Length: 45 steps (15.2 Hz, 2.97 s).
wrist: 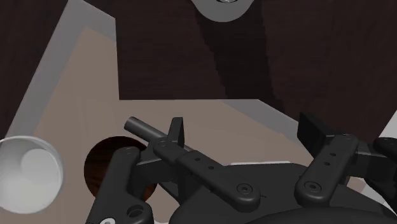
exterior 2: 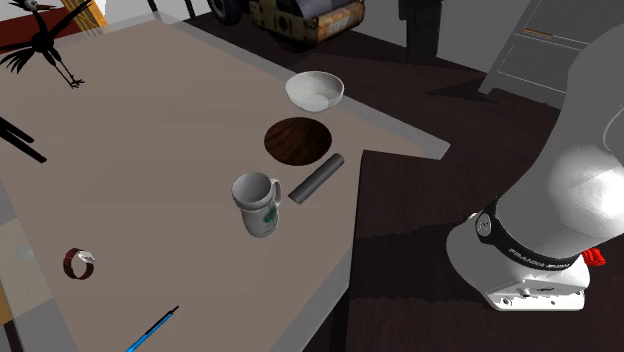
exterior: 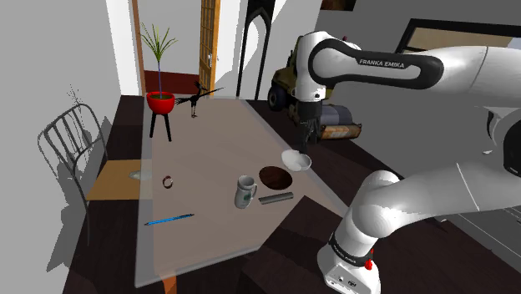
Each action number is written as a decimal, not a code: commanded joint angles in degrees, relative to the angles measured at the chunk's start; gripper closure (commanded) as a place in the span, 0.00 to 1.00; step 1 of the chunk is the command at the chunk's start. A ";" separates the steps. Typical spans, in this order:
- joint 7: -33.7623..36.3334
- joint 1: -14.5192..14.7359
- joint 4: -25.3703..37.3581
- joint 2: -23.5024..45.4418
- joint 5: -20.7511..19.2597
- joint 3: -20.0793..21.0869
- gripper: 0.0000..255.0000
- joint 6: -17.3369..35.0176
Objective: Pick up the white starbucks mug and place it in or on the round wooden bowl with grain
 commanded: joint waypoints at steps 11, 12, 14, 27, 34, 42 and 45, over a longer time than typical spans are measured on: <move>-5.90 2.14 -7.61 11.99 -0.94 -1.83 0.00 25.46; -6.49 2.38 -7.88 13.70 -0.94 -1.99 0.00 28.02; -7.69 2.87 -8.13 17.35 -0.86 -2.27 0.00 33.09; -16.81 5.95 -0.85 45.21 2.84 -2.47 0.00 61.18; -17.36 5.88 -1.43 49.50 3.58 -2.28 0.00 66.07; -17.51 5.85 -1.52 50.66 3.79 -2.21 0.00 67.30; -17.51 5.85 -1.52 50.66 3.79 -2.21 1.00 67.30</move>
